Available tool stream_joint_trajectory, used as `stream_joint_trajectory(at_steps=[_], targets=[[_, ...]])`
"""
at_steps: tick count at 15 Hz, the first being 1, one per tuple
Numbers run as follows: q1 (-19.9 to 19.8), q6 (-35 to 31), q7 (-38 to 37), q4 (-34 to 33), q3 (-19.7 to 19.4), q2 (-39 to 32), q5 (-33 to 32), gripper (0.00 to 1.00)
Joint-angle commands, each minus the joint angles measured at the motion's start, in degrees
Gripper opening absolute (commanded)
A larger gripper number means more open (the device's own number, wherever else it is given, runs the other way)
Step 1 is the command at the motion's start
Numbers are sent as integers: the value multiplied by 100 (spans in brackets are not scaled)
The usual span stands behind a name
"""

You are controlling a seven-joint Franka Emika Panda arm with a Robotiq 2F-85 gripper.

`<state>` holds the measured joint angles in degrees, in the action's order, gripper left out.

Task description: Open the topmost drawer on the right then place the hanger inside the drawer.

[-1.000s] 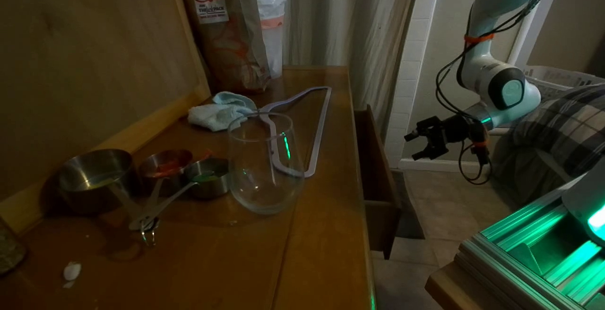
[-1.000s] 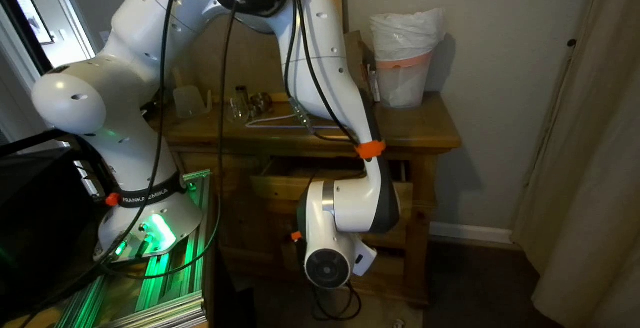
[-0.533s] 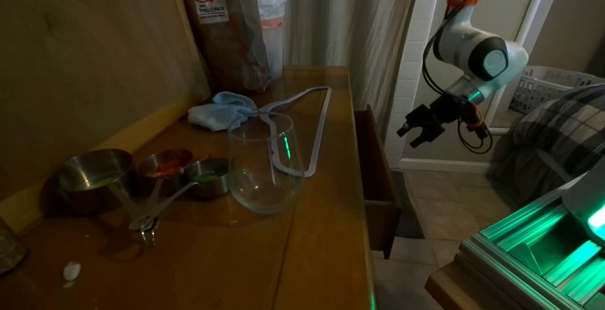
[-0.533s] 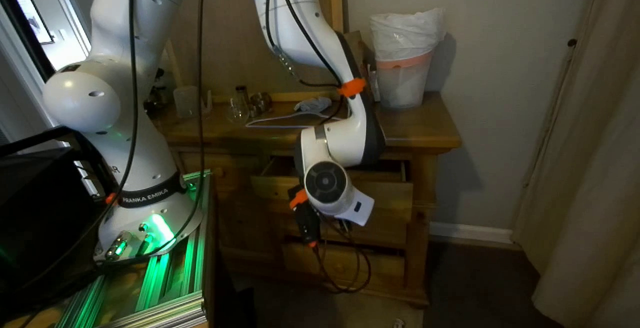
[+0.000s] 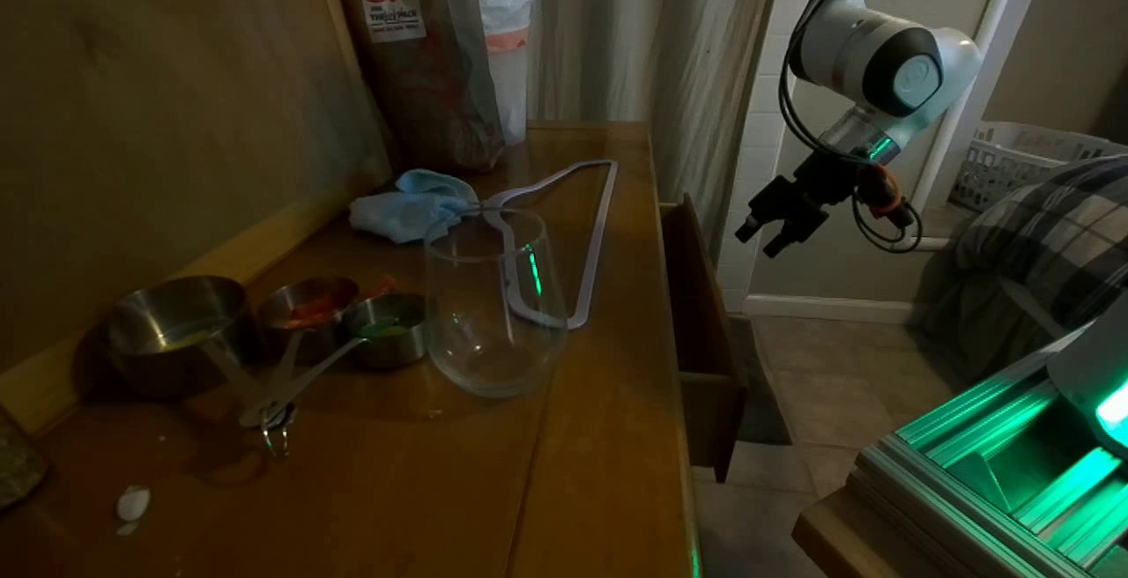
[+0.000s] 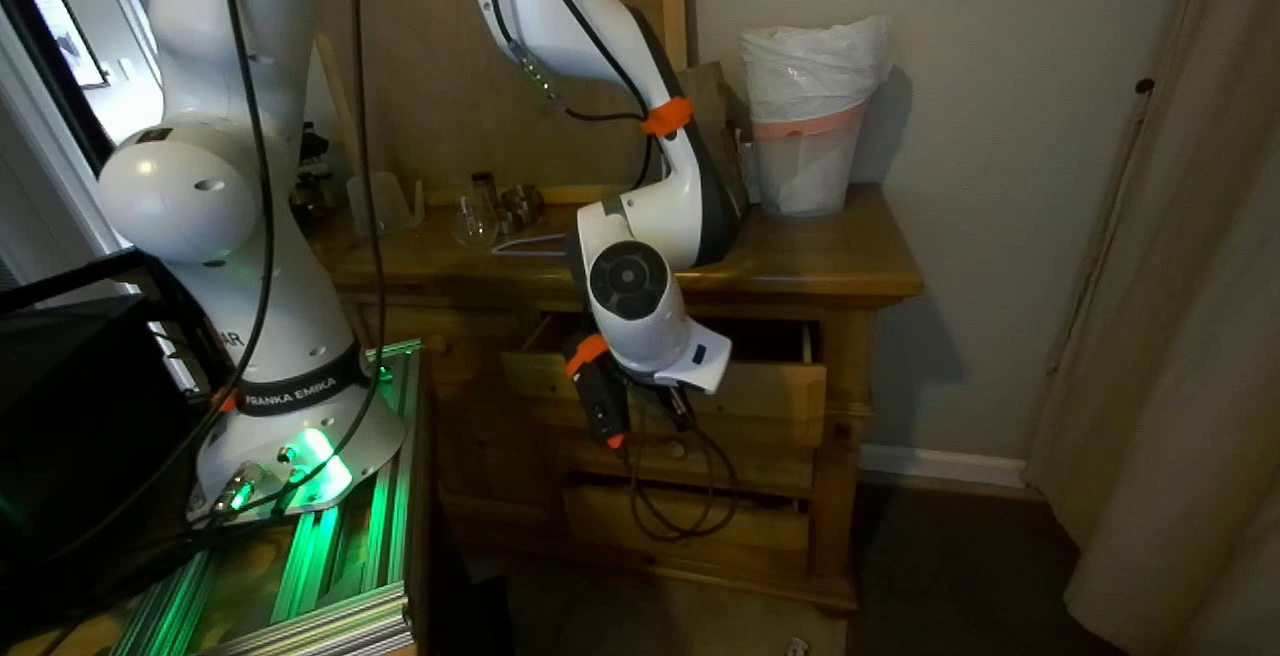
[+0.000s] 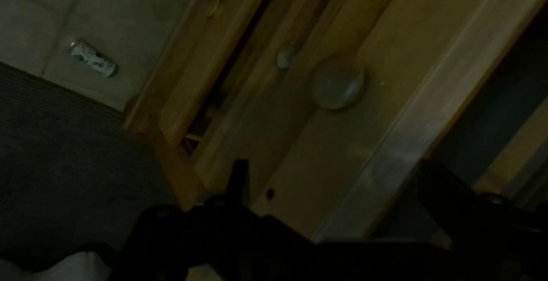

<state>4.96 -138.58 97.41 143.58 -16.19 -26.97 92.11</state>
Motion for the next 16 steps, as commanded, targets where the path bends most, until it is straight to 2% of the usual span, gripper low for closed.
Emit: stream_joint_trajectory(at_steps=[1, 5, 8, 12, 16], targets=[[-327, -163, 280, -77, 400, -1, 192, 100], [-106, -688, 877, 30, 697, 417, -8, 100], [130, -1296, 1006, 152, 982, 850, -214, 100], [740, -2441, 553, 398, 1124, 1633, -742, 100], [1192, -3216, -382, 668, 1171, 2087, -1897, 100]])
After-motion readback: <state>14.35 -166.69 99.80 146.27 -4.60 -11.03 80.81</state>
